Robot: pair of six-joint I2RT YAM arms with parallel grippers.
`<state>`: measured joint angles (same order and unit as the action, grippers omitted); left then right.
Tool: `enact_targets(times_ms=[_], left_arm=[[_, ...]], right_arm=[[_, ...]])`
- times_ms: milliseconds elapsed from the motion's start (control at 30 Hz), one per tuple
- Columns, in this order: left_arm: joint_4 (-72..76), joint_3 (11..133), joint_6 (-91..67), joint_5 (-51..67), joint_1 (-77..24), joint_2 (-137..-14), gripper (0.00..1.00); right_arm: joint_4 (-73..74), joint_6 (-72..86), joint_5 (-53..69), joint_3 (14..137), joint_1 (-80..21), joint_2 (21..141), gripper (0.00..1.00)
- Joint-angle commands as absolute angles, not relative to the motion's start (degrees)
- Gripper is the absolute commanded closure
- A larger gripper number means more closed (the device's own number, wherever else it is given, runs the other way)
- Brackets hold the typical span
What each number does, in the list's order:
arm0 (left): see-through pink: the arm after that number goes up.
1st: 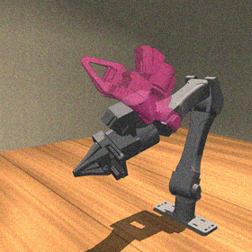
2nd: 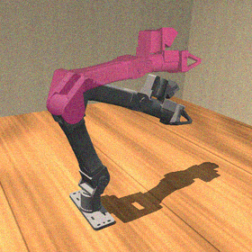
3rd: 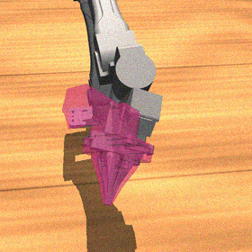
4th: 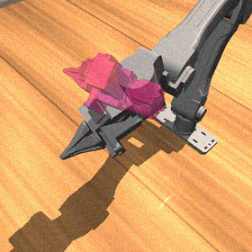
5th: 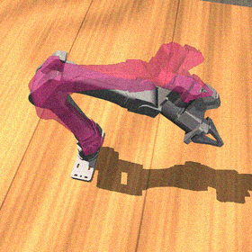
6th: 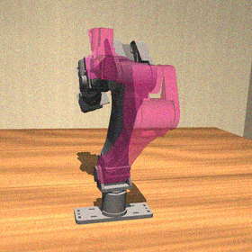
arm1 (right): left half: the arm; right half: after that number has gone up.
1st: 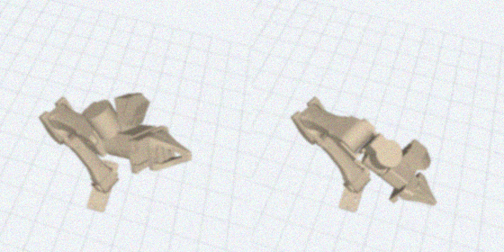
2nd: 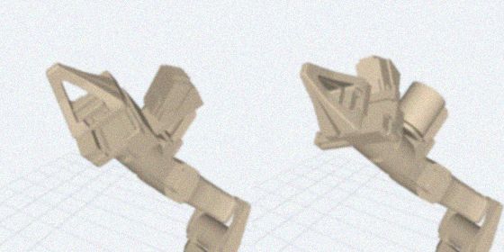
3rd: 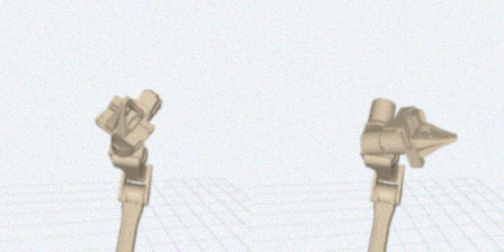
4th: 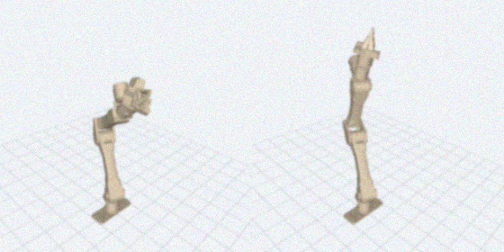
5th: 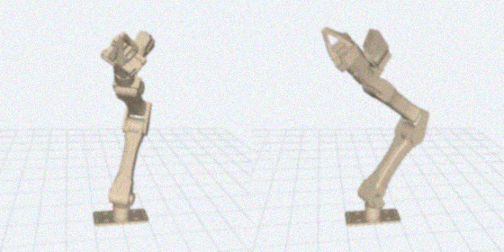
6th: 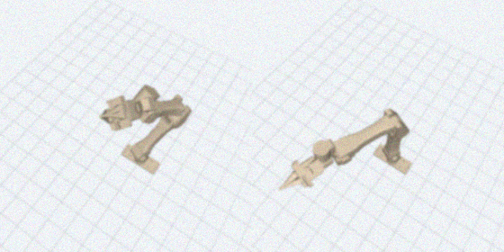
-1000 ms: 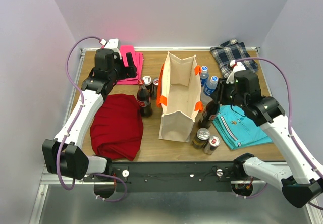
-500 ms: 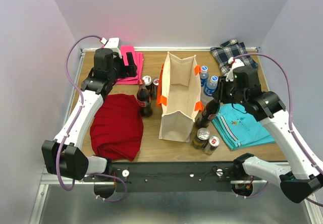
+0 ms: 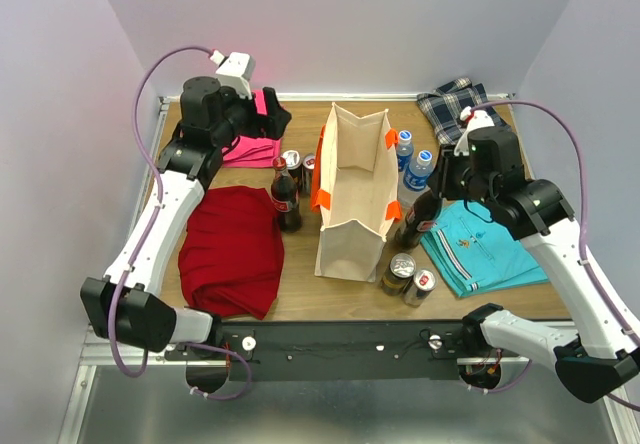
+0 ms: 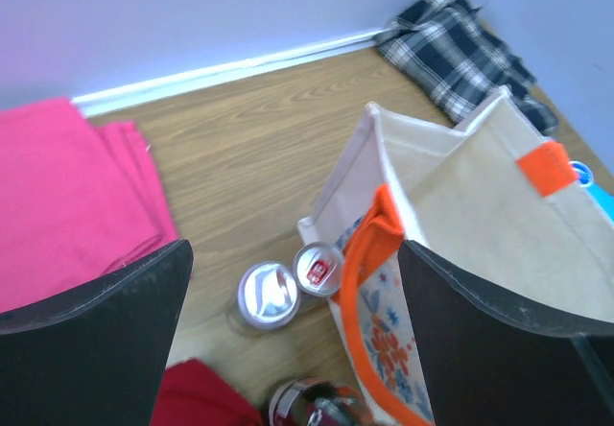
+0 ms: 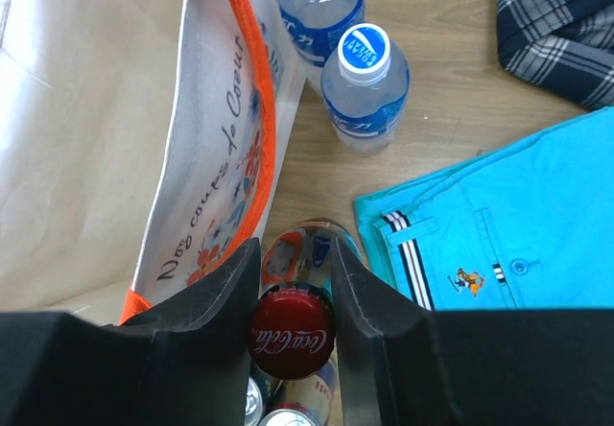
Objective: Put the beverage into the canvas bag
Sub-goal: Pick up the drink from the center of the board.
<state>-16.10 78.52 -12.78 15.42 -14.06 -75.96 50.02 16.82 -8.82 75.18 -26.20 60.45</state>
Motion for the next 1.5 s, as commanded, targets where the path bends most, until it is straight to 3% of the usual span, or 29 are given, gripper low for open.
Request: enact_targets(times_ms=[0, 500, 1167, 1467], left_arm=[[-21.3, 87.2, -8.6, 22.4, -16.3, -81.9, 0.04], [-27.5, 93.6, -6.9, 27.0, -21.3, -92.4, 0.22], [-28.6, 91.6, -6.9, 25.7, -25.9, -95.9, 0.32], [-31.5, 91.9, -5.7, 19.5, -27.7, -97.4, 0.57]], right_arm=[[44.2, 17.3, -13.9, 81.5, -26.5, 59.2, 0.99], [46.6, 18.5, -21.4, 84.5, -26.5, 60.4, 0.99], [47.7, 20.5, -26.9, 86.9, -26.5, 62.2, 0.99], [47.3, 20.6, -27.4, 88.8, -26.5, 62.9, 0.99]])
